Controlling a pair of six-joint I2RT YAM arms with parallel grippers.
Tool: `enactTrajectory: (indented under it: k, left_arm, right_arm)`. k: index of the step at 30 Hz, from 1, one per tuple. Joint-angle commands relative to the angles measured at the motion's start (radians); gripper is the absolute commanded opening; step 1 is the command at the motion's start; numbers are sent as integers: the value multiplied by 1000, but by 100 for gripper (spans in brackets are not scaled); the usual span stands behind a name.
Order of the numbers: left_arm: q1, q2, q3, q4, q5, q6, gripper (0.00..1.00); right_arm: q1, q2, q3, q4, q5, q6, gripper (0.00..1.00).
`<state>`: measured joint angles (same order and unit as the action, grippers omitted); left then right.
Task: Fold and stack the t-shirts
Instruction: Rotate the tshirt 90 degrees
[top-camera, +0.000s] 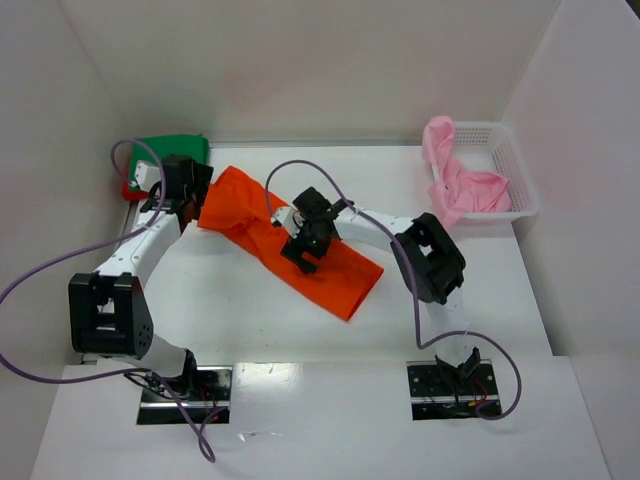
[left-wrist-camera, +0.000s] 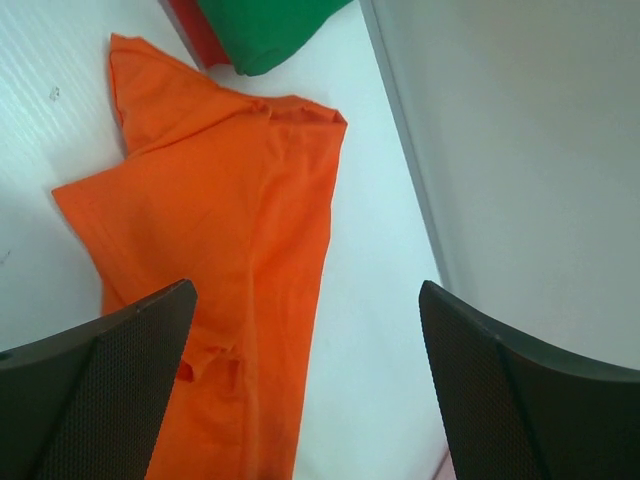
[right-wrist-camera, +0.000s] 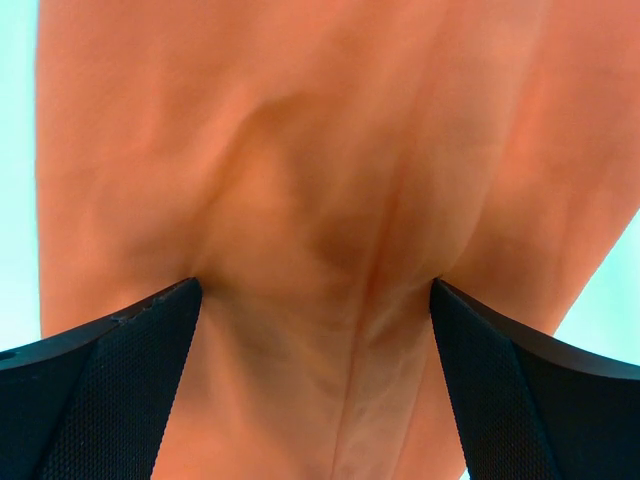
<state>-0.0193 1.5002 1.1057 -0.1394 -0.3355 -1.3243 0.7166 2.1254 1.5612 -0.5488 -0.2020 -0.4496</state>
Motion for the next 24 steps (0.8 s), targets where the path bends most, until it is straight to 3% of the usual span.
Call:
enactTrajectory:
  k: [1, 4, 11, 16, 24]
  left_arm:
    - [7, -6, 3, 6, 30, 137, 100]
    - [30, 66, 52, -31, 139, 213, 100]
    - [41, 129, 57, -8, 216, 302, 100]
    - [41, 209, 86, 8, 298, 404, 100]
    - [32, 336, 109, 47, 288, 461, 100]
  right_arm:
    - [66, -132, -148, 38, -48, 170, 100]
    - [107, -241, -297, 85, -48, 253, 100]
    - [226, -442, -507, 194, -57, 442, 100]
    - [319, -473, -581, 277, -69, 566, 100]
    - [382, -452, -609, 319, -37, 600, 100]
